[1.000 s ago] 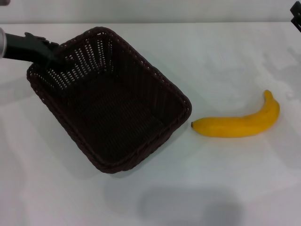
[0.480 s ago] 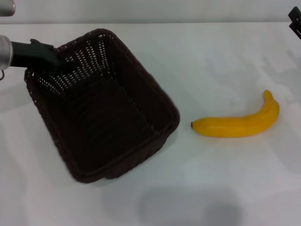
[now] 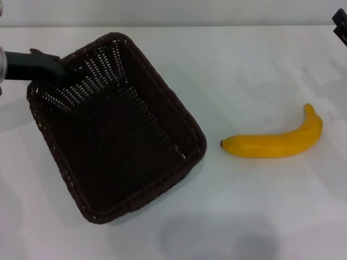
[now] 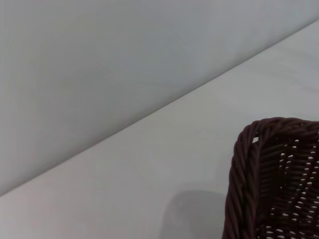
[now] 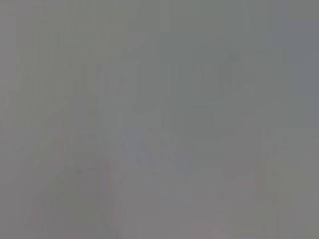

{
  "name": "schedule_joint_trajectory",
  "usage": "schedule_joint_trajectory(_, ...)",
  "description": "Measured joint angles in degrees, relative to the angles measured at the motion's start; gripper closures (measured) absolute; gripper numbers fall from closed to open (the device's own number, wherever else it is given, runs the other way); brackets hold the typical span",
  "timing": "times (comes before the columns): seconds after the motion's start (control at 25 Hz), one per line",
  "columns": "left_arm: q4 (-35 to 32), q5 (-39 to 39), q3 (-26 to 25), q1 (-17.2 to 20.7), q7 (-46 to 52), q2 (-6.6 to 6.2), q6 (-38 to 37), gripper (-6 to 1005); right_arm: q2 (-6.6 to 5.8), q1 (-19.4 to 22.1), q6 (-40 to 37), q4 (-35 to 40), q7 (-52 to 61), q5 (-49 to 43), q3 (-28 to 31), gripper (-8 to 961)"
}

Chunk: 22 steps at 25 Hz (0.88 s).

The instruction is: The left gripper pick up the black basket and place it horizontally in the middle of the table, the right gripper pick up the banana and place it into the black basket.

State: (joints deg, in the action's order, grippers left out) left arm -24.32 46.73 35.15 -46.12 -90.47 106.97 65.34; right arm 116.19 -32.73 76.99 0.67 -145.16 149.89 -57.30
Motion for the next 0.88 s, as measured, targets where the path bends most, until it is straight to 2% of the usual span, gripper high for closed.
schedule_joint_trajectory(0.48,-2.88,-0.95,0.3,0.88,17.71,-2.63,8.11,709,0.0,0.08,2.06,-0.55,0.06,-1.05,0.0,109)
schedule_joint_trajectory(0.68,-2.91,-0.72,0.01,1.26,22.78,-3.07,11.06,754,0.0,0.12,2.36,-0.55,0.06,-1.06,0.0,109)
schedule_joint_trajectory(0.88,-3.11,3.93,-0.15,2.97,27.27,-3.56,14.32,793,0.0,0.12,2.67,-0.55,0.06,-1.11,-0.06,110)
